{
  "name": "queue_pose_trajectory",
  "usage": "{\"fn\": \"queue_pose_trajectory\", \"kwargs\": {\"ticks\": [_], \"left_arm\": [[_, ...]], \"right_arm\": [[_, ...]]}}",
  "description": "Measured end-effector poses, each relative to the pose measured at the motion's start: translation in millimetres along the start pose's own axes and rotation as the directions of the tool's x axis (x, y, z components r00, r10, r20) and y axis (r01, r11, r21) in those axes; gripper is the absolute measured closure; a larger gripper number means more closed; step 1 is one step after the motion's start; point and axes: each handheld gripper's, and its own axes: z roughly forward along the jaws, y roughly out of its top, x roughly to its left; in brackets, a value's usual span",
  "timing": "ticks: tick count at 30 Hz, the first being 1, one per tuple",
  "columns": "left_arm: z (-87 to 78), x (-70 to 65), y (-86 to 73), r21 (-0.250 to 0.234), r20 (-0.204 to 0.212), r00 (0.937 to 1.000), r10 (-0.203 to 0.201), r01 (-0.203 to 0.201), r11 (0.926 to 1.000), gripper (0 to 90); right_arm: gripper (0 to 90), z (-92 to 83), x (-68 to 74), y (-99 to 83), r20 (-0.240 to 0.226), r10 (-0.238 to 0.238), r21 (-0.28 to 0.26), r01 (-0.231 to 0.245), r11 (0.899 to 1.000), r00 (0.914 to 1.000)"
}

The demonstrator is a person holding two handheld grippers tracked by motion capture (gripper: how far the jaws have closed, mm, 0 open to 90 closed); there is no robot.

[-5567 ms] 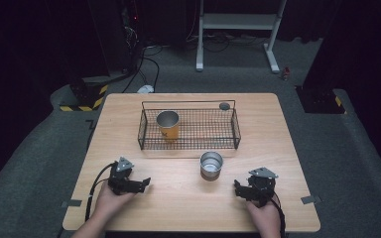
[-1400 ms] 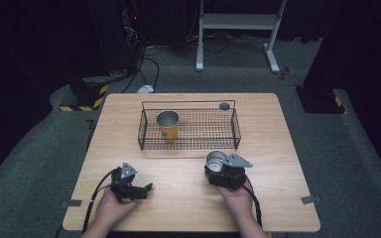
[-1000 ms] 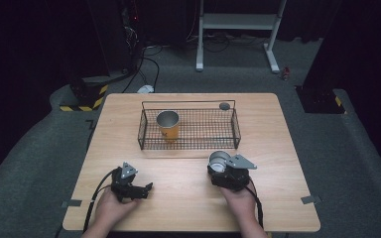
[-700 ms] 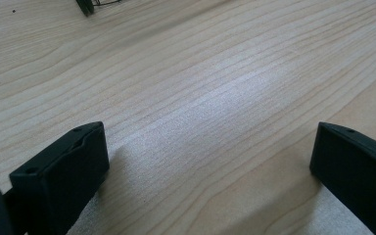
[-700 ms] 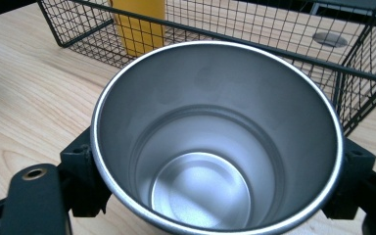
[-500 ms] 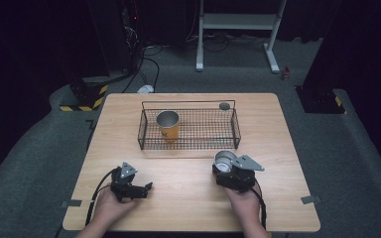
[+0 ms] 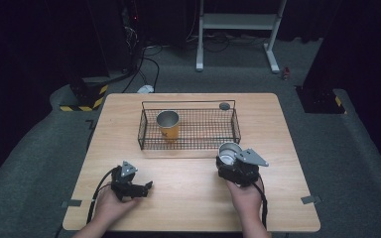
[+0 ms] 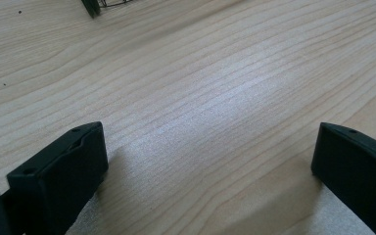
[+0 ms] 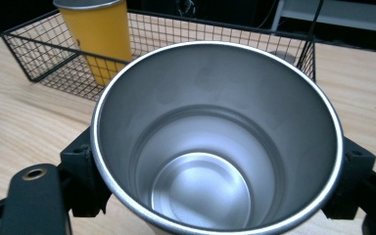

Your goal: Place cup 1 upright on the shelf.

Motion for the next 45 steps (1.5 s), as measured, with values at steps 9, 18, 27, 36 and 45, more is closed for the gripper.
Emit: {"fn": "queue_pose_trajectory", "kwargs": {"ticks": [9,18,27,36,45], "left_arm": [[-0.1,0.0,0.1,0.003,-0.001,1.0,0.004,-0.004,1.0,0.3],[-0.1,0.1,0.2,0.003,-0.001,1.0,0.004,-0.004,1.0,0.3],[-0.1,0.1,0.1,0.004,-0.002,1.0,0.001,-0.001,1.0,0.2],[0.0,0.1,0.2,0.005,-0.002,1.0,-0.002,0.002,1.0,0.1],[-0.1,0.0,0.2,0.005,-0.003,1.0,-0.002,0.002,1.0,0.2]], "right_arm": [[18.5,8.6,6.8,17.1,-0.001,0.006,-0.016,-0.006,1.0,1.0],[18.6,19.6,5.2,30.7,-0.008,0.018,-0.012,-0.018,1.0,0.9998],[18.6,26.1,4.2,45.9,0.01,0.01,-0.032,-0.01,0.999,0.9999],[18.6,35.8,-0.8,62.2,0.03,0.027,-0.044,-0.026,0.999,0.9992],[18.6,50.1,-6.0,81.6,0.053,0.035,-0.042,-0.032,0.999,0.998]]}}
